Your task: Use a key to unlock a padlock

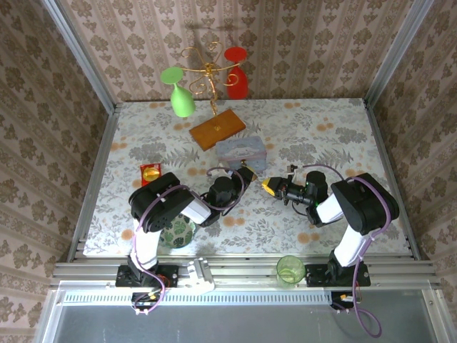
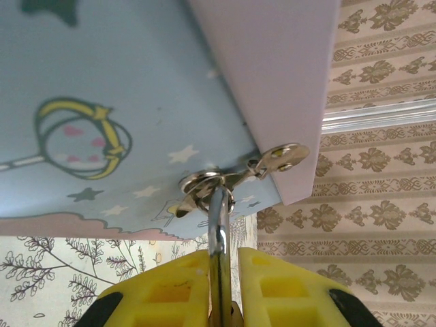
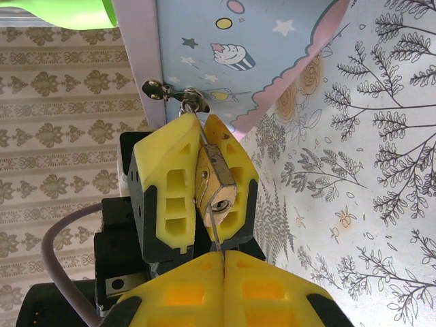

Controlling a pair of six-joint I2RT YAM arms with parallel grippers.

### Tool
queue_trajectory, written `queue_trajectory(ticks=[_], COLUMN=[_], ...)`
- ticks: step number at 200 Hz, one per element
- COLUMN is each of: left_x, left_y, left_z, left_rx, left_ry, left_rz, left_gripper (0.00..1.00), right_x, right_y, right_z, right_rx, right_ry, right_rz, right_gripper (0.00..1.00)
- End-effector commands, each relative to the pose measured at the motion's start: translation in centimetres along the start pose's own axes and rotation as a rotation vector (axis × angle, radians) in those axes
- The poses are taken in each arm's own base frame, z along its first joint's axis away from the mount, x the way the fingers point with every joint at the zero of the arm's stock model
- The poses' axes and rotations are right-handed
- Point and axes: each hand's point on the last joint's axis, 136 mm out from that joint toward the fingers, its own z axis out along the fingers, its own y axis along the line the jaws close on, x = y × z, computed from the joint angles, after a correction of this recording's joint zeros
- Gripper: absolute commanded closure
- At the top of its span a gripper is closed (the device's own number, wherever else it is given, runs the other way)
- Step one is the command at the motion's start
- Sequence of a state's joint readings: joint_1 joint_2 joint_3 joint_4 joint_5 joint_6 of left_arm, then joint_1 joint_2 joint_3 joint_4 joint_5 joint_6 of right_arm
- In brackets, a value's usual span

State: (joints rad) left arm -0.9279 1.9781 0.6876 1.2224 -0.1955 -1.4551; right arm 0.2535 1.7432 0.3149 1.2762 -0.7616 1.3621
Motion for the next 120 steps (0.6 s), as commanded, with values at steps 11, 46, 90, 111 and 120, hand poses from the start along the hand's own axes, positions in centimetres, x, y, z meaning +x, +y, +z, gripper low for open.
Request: queue_trajectory(ticks=[11,46,90,111,120], left_x=[0.1,-0.2,0.5,0.6,0.7], left_y=[-4.1,-3.3,-3.2,-3.6,-3.6], left_z=[0.1,0.6,0.5,0.3,0.3], left_rx=[0.128,0.116,0.114,0.122,0.123], left_ry=[0.009,0.011,0.027,0.026,0.029], left_rz=[-0.015,-0.059,-0.054,-0.043,-0.046], left_gripper=[1.00,1.00,1.00,1.00,1.00], right_x=[0.2,0.4,0.2,-0.1,-0.1], right_y=[0.4,0.1,-0.1,0.3,0.5], right_z=[0.5,0.3,0.3,0.5,0.5], right_rx=[-0.016,-0.008,-0.002,-0.013,-0.017], right_ry=[0.016,0.013,-0.001,0.001,-0.002], right_rz=[-0.028,-0.029,-0.028,-0.032,-0.036], right_gripper=[1.00,1.00,1.00,1.00,1.00])
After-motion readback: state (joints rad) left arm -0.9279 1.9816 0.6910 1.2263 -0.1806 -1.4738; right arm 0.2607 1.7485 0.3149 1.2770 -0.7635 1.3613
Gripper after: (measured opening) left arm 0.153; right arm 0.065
